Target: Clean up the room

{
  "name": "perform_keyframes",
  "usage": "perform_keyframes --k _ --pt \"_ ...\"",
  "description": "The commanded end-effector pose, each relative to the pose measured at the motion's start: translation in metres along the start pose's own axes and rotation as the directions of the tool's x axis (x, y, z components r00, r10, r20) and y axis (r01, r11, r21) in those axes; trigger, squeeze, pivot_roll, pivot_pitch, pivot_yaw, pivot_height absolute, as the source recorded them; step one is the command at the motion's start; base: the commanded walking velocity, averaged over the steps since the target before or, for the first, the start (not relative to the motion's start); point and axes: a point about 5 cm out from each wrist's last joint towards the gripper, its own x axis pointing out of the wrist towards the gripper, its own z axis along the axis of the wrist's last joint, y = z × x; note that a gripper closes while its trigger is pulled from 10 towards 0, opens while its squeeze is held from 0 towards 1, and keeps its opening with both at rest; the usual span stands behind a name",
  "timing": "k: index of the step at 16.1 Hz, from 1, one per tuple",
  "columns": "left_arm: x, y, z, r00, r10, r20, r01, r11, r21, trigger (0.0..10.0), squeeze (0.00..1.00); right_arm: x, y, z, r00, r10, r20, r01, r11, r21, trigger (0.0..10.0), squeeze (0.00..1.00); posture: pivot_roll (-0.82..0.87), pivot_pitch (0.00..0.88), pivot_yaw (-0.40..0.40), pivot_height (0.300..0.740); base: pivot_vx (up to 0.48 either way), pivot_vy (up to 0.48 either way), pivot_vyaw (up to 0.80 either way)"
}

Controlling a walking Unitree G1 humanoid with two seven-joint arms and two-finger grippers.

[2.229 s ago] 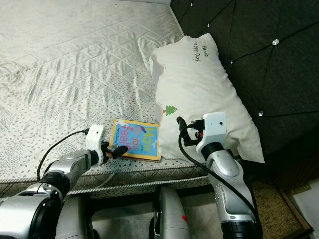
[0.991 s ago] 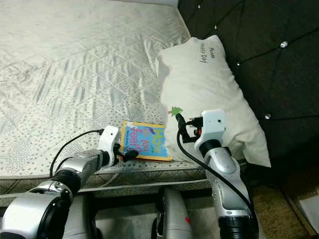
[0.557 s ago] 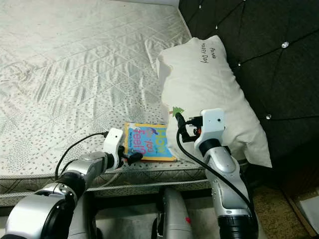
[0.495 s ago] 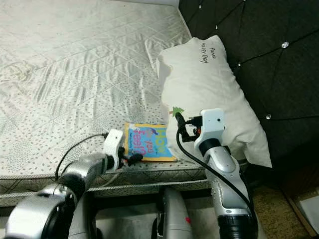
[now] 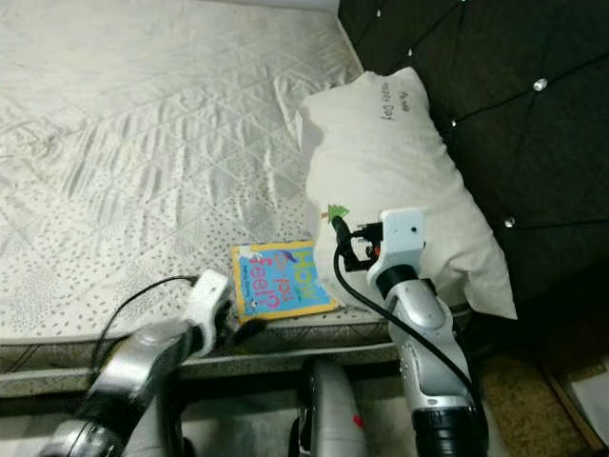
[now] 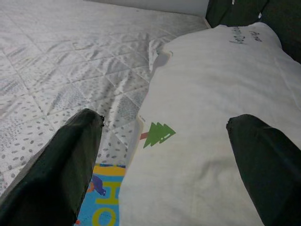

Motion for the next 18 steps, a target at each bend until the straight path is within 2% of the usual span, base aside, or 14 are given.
perform_keyframes --k 1,2,4,5,6,7,9,11,13,14,15,17,18 --pt "-0.007 -0.001 0.000 1.000 0.007 -0.009 -0.006 0.999 0.046 10.0 0.00 0.000 -0.003 -0.003 1.000 -0.005 -0.011 0.005 1.000 -0.001 10.0 0.00 -0.04 0.128 -0.121 0.576 0.000 0.000 0.00" --pt "-0.025 0.000 -0.003 0.999 0.040 0.006 -0.040 0.997 0.061 10.0 0.00 0.000 -0.003 -0.004 1.000 -0.003 -0.012 0.003 1.000 0.000 10.0 0.00 -0.03 0.123 -0.123 0.576 0.000 0.000 0.00" --pt "-0.037 -0.001 -0.002 0.997 0.067 0.035 -0.069 0.995 0.066 10.0 0.00 0.001 -0.003 -0.004 1.000 -0.003 -0.012 0.003 1.000 0.000 10.0 0.00 -0.03 0.122 -0.124 0.576 0.000 0.000 0.00" --pt "-0.037 -0.001 -0.002 0.997 0.067 0.035 -0.069 0.995 0.066 10.0 0.00 0.001 -0.003 -0.004 1.000 -0.003 -0.012 0.003 1.000 0.000 10.0 0.00 -0.03 0.122 -0.124 0.576 0.000 0.000 0.00" --pt "-0.046 -0.003 0.001 0.995 0.091 0.048 -0.094 0.994 0.059 10.0 0.00 0.001 -0.003 -0.005 1.000 -0.003 -0.010 0.003 1.000 -0.001 10.0 0.00 -0.02 0.121 -0.124 0.576 0.000 0.000 0.00" --pt "-0.067 -0.011 0.016 0.953 0.209 0.219 -0.208 0.978 -0.029 10.0 0.00 0.003 -0.002 -0.006 1.000 -0.001 -0.006 0.001 1.000 0.006 10.0 0.00 0.00 0.115 -0.120 0.576 0.000 0.000 0.00" --pt "-0.069 -0.009 0.016 0.929 0.265 0.258 -0.251 0.964 -0.084 10.0 0.00 0.004 0.000 -0.007 1.000 0.000 -0.006 0.000 1.000 0.010 10.0 0.00 0.01 0.114 -0.124 0.576 0.000 0.000 0.00" --pt "-0.053 -0.011 0.019 0.933 0.250 0.257 -0.221 0.965 -0.139 10.0 0.00 0.005 0.005 -0.006 1.000 0.013 -0.003 -0.013 1.000 0.017 10.0 0.00 0.00 0.110 -0.128 0.576 0.000 0.000 0.00" --pt "-0.038 -0.016 0.023 0.950 0.199 0.242 -0.172 0.976 -0.130 10.0 0.00 0.006 0.006 -0.005 1.000 0.014 -0.001 -0.014 1.000 0.016 10.0 0.00 -0.01 0.111 -0.124 0.576 0.000 0.000 0.00" --pt "-0.021 -0.026 0.024 0.970 0.129 0.205 -0.106 0.987 -0.121 10.0 0.00 0.006 0.003 -0.004 1.000 0.005 0.007 -0.005 1.000 0.013 10.0 0.00 -0.02 0.113 -0.119 0.576 0.000 0.000 0.00" --pt "-0.017 -0.029 0.023 0.975 0.110 0.195 -0.088 0.989 -0.122 10.0 0.00 0.006 0.002 -0.003 1.000 0.002 0.010 -0.002 1.000 0.012 10.0 0.00 -0.03 0.113 -0.117 0.576 0.000 0.000 0.00" --pt "0.001 -0.036 0.017 0.989 0.046 0.142 -0.026 0.990 -0.139 10.0 0.00 0.002 0.002 -0.001 1.000 -0.002 0.015 0.002 1.000 0.012 10.0 0.00 -0.05 0.116 -0.111 0.576 0.000 0.000 0.00" --pt "0.008 -0.038 0.013 0.992 0.028 0.124 -0.006 0.985 -0.172 10.0 0.00 -0.001 0.002 0.000 1.000 0.006 0.012 -0.006 1.000 0.022 10.0 0.00 -0.06 0.122 -0.108 0.576 0.000 0.000 0.00"
